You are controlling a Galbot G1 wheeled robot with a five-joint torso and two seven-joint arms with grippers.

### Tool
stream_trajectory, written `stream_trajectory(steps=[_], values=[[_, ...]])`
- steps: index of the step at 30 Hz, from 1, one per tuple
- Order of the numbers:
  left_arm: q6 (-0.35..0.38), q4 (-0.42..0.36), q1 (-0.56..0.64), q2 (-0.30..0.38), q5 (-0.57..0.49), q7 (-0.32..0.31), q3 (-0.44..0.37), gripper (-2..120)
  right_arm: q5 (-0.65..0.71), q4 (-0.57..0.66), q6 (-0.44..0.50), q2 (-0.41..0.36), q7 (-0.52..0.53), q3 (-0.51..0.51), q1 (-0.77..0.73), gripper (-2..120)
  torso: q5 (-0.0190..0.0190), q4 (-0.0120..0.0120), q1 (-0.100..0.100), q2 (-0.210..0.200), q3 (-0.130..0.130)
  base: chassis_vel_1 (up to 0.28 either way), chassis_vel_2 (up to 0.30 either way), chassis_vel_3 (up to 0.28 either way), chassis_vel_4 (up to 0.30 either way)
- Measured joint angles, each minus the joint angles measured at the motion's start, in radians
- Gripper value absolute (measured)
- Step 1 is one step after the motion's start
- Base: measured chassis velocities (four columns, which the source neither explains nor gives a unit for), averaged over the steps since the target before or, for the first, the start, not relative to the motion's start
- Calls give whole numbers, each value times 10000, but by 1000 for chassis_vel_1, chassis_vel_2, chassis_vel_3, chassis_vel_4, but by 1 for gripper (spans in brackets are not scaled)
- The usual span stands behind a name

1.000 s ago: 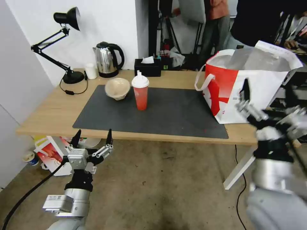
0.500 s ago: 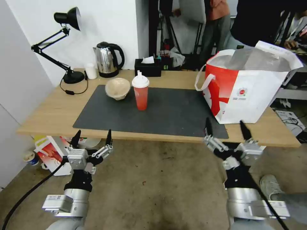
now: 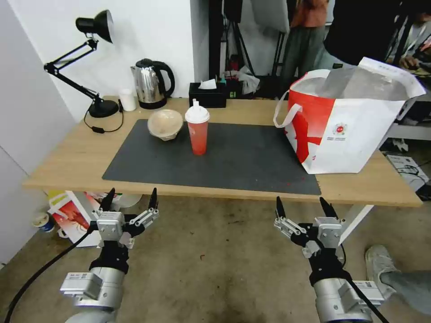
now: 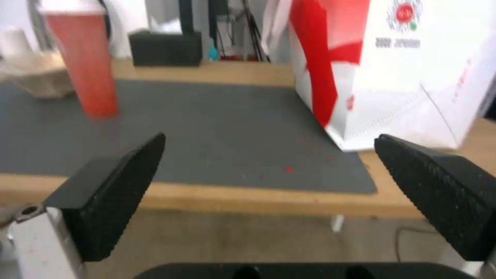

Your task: Pick up the trash from the table and place it into the takeout bag.

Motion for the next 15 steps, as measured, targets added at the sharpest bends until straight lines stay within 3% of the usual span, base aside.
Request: stream_trajectory(steps=[15], values=[[159, 8, 19, 22, 5, 7, -16, 100, 181, 7, -256, 16, 266, -142, 41, 100, 0, 0, 0, 0, 0, 0, 0, 0, 0]])
